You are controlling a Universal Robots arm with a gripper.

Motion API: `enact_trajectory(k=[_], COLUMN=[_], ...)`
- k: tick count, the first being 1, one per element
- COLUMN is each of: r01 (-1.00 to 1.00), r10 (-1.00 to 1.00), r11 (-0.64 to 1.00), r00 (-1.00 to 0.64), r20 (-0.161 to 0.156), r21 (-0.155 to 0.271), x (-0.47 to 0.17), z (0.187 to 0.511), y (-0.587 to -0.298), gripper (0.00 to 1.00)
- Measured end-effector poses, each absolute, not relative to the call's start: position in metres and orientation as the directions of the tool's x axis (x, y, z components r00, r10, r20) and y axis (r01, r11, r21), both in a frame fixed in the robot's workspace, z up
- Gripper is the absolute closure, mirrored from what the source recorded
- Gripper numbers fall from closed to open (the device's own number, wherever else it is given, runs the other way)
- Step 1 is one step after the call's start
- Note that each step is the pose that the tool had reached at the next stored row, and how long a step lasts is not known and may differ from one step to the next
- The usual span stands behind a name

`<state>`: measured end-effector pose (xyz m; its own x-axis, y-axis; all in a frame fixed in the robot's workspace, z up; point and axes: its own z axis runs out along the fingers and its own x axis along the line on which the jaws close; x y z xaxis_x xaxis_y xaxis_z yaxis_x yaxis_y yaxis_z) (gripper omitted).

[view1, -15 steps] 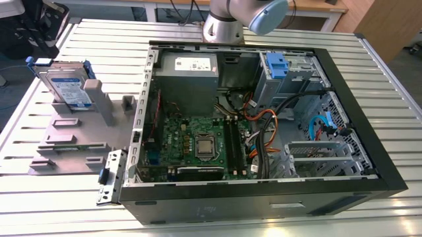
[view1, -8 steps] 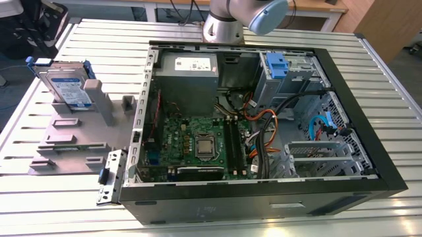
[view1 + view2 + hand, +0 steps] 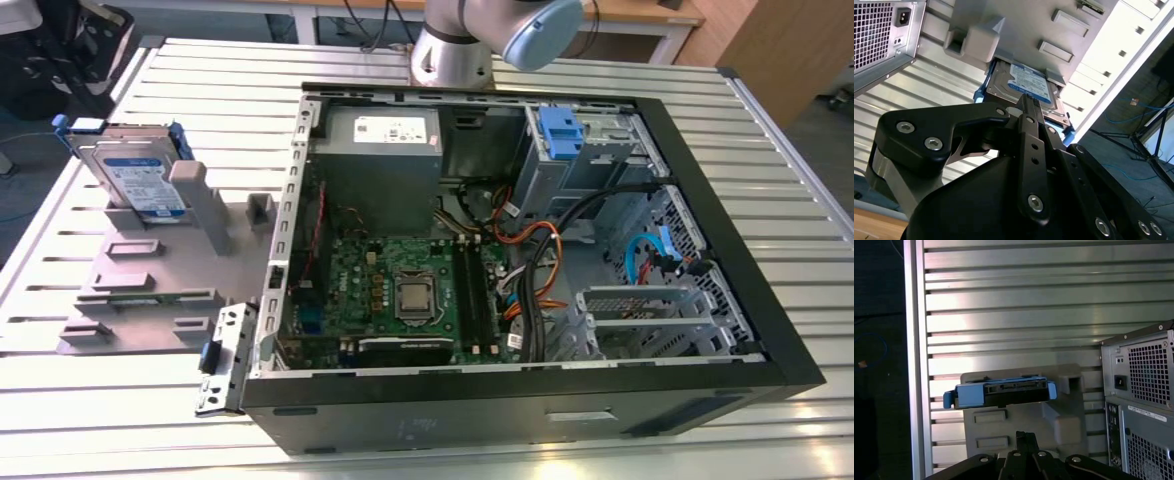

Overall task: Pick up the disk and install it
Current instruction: 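Reach for the disk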

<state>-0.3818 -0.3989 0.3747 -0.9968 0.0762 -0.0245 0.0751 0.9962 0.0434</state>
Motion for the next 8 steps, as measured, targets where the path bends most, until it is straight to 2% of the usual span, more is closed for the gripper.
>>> enact_trajectory(k=[8], r01=[0.075], r10=[0.076], r11=[0.996], r00=[-0.997], r20=[-0.024], r21=[0.043], x=[-0.385], z=[0.3747], y=[-0.3989], gripper=[0.89])
